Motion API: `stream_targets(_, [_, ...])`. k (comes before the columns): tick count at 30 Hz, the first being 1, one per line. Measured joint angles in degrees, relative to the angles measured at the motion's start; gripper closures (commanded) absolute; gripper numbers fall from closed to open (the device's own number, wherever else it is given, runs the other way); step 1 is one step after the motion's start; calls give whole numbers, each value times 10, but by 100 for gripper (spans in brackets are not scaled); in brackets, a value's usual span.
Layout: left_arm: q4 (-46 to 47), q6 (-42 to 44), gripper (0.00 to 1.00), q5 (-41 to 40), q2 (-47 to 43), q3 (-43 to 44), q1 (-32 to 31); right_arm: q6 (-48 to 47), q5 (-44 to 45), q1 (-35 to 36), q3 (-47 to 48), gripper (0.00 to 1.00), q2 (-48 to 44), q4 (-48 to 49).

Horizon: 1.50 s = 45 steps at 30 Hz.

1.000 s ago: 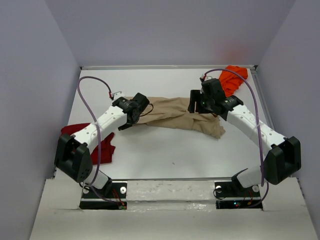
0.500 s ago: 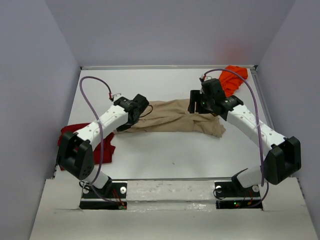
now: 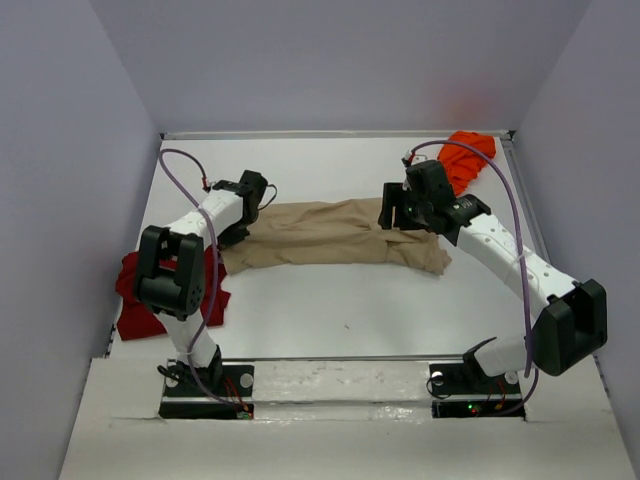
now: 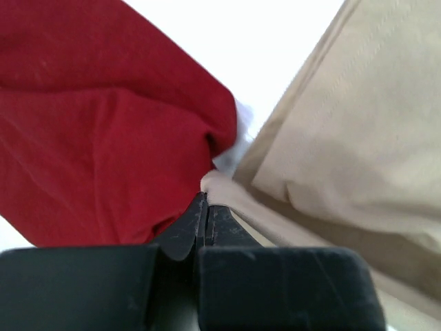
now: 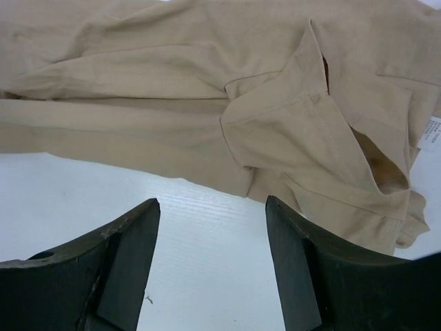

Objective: Fold and stack the t-shirts
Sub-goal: Fold the other side of the tshirt into a rectangle

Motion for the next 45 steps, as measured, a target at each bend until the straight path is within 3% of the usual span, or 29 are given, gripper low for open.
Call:
stream_targets(15, [27, 69, 99, 28, 109, 96, 24, 1, 0, 0, 0, 32, 4, -3])
stream_targets(21, [26, 88, 77, 33, 125, 125, 24, 5, 5, 0, 0, 28, 16, -3])
stream_targets(23, [26, 90, 75, 33, 125, 132, 26, 5, 9, 0, 0, 27, 20, -3])
stream_targets(25, [28, 93, 63, 36, 124, 132, 29, 5, 14, 0, 0, 27, 23, -3])
stream_targets(27, [28, 95, 61, 40, 124, 132, 33, 5, 18, 0, 0, 28, 26, -3])
stream_targets(29, [29, 94, 51, 42, 123, 131, 37, 4, 20, -2, 0, 28, 31, -3])
stream_targets(30, [30, 94, 40, 42, 121, 129, 38, 4, 20, -2, 0, 28, 34, -3])
stream_targets(34, [34, 92, 24, 44, 101, 108, 43, 4, 22, -7, 0, 28, 45, -3])
stream_targets(39, [33, 86, 20, 41, 69, 81, 51, 2, 22, -29, 3, 30, 47, -4])
stream_targets(43, [15, 76, 20, 7, 46, 82, 48, 2, 32, -41, 4, 50, 47, -8])
stream_targets(45, [-11, 71, 20, -19, 38, 100, 41, 3, 38, -43, 4, 50, 45, -15])
